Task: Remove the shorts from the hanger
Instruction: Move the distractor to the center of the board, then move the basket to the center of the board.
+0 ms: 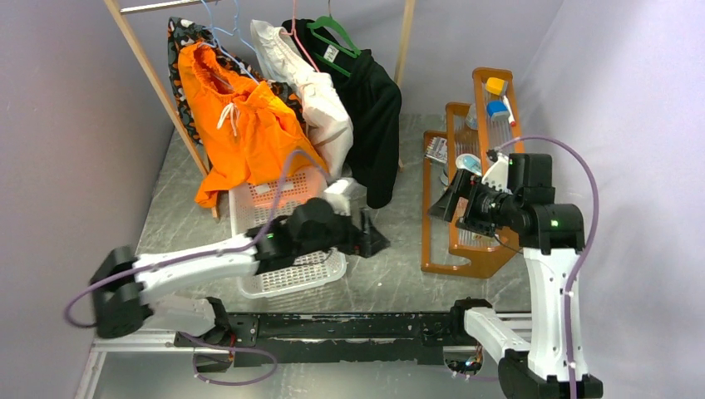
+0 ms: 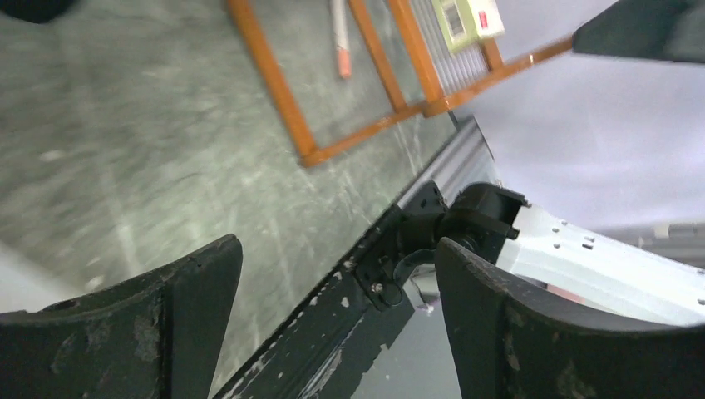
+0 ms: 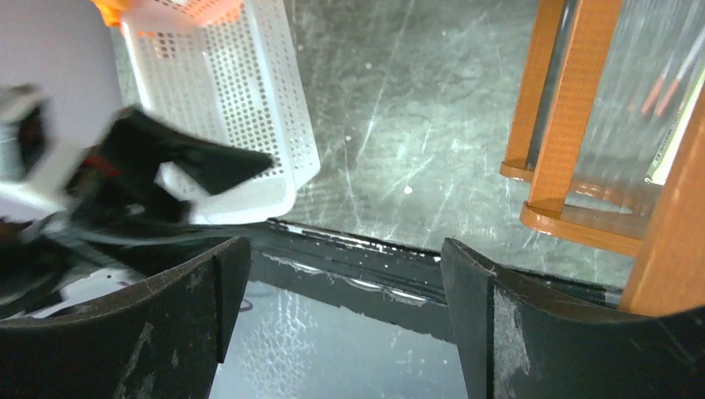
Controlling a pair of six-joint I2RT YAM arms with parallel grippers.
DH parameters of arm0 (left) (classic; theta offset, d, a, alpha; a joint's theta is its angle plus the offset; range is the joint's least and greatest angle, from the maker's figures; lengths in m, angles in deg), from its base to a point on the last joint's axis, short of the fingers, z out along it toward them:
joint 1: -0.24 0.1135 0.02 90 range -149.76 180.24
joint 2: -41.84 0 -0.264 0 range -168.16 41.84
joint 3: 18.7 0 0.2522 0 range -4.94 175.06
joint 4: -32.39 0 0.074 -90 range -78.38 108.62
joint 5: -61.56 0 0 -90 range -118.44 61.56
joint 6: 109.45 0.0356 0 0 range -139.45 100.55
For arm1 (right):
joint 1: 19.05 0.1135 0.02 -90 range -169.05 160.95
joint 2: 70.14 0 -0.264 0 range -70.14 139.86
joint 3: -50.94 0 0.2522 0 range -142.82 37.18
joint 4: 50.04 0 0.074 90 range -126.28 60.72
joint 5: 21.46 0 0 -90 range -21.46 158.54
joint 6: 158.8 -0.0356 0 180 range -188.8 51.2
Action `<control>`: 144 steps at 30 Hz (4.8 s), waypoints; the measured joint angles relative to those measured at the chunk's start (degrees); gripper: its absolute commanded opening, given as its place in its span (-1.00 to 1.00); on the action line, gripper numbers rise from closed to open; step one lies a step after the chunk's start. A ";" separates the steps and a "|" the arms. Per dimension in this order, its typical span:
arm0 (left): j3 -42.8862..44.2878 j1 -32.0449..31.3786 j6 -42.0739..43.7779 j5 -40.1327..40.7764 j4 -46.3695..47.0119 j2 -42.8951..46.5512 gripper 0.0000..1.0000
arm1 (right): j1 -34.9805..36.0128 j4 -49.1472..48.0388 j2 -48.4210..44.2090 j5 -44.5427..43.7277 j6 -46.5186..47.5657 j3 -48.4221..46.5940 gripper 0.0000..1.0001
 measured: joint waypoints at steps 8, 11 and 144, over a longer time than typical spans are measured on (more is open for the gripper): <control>-5.44 -0.13 -3.06 20.70 -14.47 24.15 0.86 | 5.07 -1.75 5.44 -3.91 0.02 1.73 0.78; -5.27 -0.13 -3.23 25.44 -18.86 25.94 0.86 | 19.30 -2.99 7.96 -13.73 -4.74 1.53 0.91; -18.29 19.85 2.16 -1.33 -25.55 16.50 0.74 | 33.77 -35.34 16.85 -37.51 -8.48 20.87 1.00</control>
